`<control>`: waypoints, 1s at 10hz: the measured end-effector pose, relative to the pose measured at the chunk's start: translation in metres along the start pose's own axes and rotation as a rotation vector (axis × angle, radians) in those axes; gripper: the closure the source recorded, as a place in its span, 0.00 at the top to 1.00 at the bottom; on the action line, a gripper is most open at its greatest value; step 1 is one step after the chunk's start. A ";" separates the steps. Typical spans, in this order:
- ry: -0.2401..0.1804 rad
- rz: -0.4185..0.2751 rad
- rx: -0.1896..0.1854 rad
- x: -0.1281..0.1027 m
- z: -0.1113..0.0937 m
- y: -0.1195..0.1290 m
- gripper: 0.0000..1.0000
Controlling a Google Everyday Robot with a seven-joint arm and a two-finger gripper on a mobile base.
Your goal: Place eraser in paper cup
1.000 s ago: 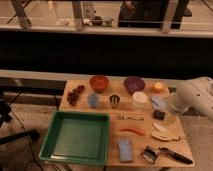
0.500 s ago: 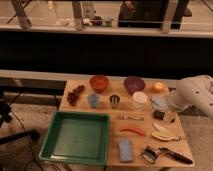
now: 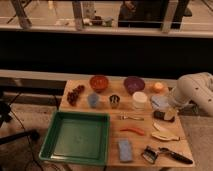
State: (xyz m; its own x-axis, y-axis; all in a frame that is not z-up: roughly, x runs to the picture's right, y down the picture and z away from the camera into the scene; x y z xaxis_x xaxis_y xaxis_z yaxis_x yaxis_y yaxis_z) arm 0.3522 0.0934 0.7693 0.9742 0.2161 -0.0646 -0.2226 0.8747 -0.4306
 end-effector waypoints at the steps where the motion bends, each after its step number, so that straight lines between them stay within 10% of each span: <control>1: 0.003 0.006 -0.001 0.003 0.001 -0.001 0.80; 10: 0.043 0.031 -0.026 0.020 0.029 -0.007 0.80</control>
State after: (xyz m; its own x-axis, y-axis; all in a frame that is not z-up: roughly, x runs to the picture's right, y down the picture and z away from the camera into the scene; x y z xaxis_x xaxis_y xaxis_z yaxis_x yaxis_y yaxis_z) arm 0.3719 0.1036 0.7974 0.9676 0.2240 -0.1163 -0.2524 0.8561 -0.4509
